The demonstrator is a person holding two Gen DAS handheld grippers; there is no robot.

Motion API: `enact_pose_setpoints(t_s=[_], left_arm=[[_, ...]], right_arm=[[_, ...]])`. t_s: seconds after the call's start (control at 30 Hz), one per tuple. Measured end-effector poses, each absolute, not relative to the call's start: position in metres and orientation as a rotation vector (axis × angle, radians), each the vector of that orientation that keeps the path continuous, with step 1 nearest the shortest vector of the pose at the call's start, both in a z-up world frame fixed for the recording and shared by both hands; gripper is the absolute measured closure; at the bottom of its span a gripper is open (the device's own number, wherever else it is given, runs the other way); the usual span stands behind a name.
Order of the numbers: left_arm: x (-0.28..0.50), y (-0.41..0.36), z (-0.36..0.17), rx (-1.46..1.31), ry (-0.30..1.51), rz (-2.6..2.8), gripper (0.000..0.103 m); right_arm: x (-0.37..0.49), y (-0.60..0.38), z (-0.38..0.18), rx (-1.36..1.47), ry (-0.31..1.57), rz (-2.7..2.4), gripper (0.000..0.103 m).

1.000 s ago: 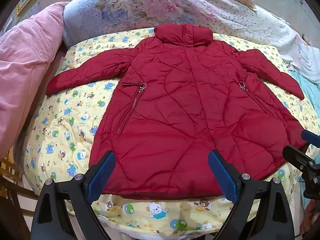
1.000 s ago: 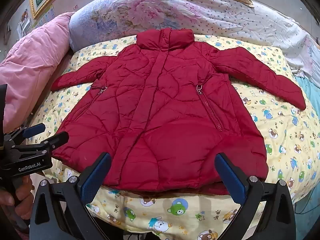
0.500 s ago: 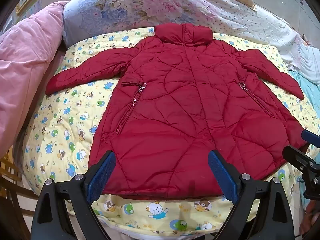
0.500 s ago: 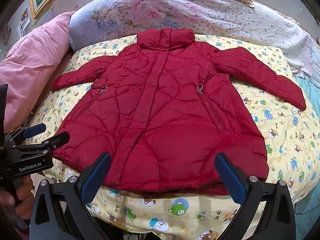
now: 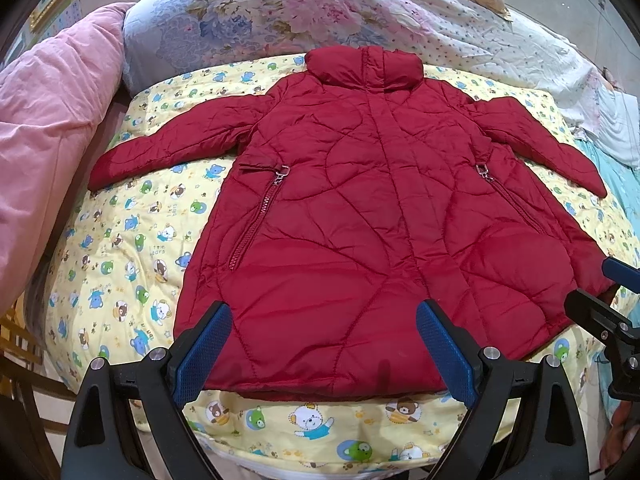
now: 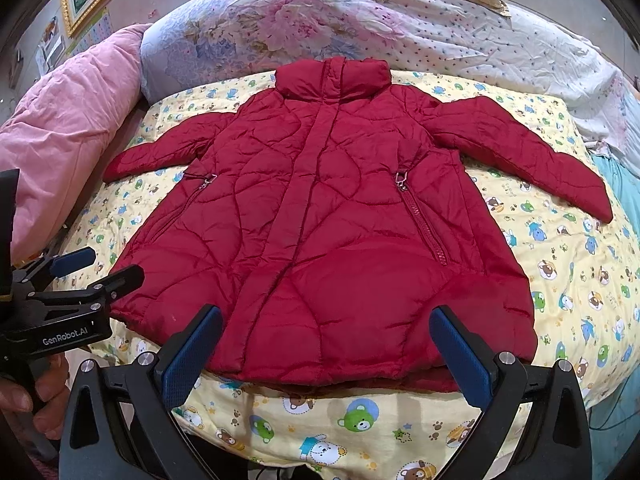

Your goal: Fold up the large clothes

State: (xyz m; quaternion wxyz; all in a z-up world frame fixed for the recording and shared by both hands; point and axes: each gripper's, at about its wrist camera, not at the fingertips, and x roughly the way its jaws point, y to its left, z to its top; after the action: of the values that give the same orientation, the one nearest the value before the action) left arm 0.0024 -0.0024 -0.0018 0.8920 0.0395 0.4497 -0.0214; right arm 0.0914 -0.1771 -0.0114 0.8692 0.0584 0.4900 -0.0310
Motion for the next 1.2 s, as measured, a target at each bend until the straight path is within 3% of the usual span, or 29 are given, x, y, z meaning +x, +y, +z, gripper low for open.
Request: enact_pose_setpoints(t_s=[1.2], left_arm=[[0.048,0.01,-0.015,0.061,1.003,-0.034,0.009]], right_arm=[[0.104,-0.232,-0.008,0.25,1.024,-0.118,0.0]])
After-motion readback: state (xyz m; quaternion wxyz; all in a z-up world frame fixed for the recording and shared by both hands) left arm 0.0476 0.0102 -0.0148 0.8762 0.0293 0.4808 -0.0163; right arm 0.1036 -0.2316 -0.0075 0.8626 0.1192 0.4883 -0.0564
